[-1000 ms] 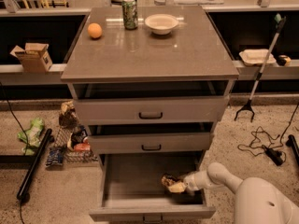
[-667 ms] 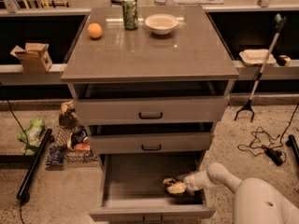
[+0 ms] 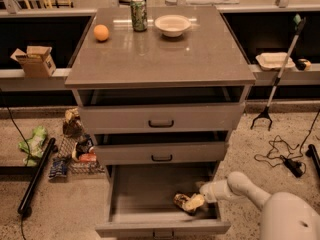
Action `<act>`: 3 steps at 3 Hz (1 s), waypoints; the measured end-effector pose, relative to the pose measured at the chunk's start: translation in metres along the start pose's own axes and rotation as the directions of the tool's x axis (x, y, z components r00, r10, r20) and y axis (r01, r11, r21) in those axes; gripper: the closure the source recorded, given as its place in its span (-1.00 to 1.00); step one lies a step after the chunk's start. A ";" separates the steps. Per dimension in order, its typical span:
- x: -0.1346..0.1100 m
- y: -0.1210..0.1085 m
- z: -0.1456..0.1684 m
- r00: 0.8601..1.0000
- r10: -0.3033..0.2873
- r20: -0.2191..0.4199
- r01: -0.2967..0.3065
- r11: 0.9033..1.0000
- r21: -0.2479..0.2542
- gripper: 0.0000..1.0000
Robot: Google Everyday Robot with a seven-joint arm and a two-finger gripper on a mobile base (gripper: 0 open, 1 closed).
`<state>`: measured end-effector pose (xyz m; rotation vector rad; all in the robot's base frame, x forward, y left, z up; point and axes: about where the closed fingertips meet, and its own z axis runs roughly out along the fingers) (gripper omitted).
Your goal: Place brown chip bag into bottom drawer
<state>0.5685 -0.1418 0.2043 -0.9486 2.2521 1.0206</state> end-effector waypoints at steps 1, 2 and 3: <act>-0.037 0.034 -0.048 0.994 -0.105 0.012 0.105 0.994 -0.038 -1.00; -0.080 0.075 -0.094 0.976 -0.212 -0.043 0.209 0.976 -0.063 -1.00; -0.125 0.113 -0.136 0.941 -0.305 -0.149 0.300 0.952 -0.055 -1.00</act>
Offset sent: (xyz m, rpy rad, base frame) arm -0.0242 -0.0152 0.2579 -0.1186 -0.1997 0.3218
